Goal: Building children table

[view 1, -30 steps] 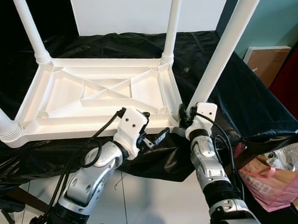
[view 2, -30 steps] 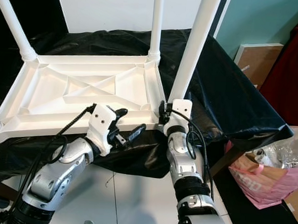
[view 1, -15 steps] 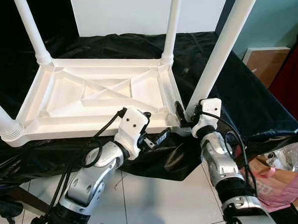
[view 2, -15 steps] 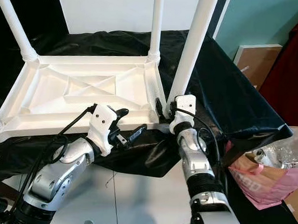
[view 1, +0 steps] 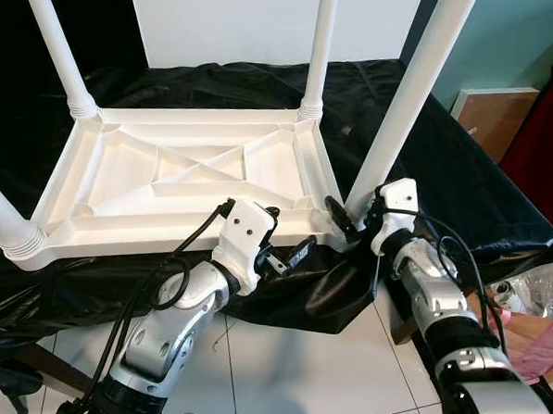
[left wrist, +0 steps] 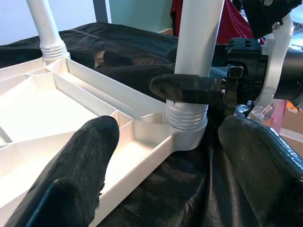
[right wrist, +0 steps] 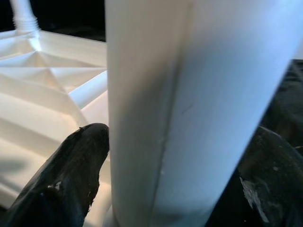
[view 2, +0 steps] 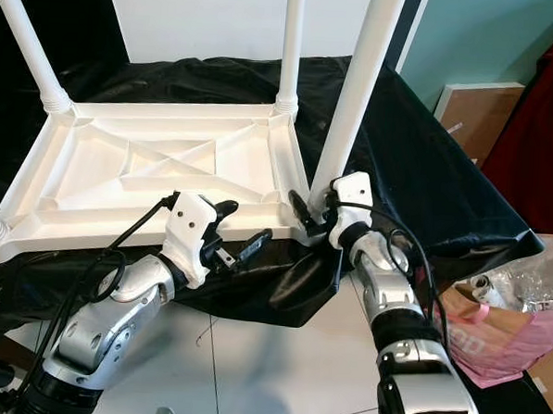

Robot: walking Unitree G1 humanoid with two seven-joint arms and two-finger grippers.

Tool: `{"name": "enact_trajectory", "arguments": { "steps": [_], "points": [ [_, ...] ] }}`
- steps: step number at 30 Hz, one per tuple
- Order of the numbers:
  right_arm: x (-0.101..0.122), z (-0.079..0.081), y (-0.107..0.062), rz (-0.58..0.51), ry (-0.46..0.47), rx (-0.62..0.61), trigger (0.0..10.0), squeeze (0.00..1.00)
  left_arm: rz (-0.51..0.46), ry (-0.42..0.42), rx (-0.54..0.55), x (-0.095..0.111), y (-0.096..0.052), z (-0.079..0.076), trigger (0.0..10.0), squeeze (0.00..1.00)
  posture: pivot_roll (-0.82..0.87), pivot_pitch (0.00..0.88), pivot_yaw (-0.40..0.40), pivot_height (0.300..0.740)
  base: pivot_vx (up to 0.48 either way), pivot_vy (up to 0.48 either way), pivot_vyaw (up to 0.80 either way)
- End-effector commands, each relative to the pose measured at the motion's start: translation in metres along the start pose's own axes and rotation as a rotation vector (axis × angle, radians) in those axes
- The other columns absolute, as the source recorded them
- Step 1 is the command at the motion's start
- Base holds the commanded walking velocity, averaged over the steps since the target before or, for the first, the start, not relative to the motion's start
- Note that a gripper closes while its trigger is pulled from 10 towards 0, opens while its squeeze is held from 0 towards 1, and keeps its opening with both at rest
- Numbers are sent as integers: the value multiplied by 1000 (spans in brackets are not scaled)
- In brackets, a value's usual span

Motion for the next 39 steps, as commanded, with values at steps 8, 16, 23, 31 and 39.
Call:
{"name": "enact_trajectory", "arguments": {
  "steps": [8,16,23,31,39],
  "points": [
    [-2,-2,3,1,2,130,10000,0,20,3,-36,-2,2,-3,10000,0,3,77,-45,740,0,0,0],
    [-4,-1,6,12,1,168,10000,0,19,4,-35,-2,3,-3,10000,0,15,77,-47,740,0,0,0],
    [-9,-2,5,33,16,162,0,0,20,8,-27,-1,2,-1,10000,0,19,75,-45,740,0,0,0],
    [-14,-4,3,62,32,140,0,0,19,12,-25,0,2,0,10000,0,17,75,-43,740,0,0,0],
    [-20,-5,1,94,77,105,10000,0,14,12,-25,1,2,1,10000,0,19,69,-43,740,0,0,0]
  ]
}}
Point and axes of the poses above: a point about 5 cm out from each wrist's last joint towards the gripper, its own y axis pointing out of the wrist towards the gripper, its own x axis along the axis of the wrist's last joint, z = x × y, the point moved 1 cm from there along y, pointing out of the wrist towards the gripper, and after that the axes turned 14 degrees about -y, right-handed, at the moved point
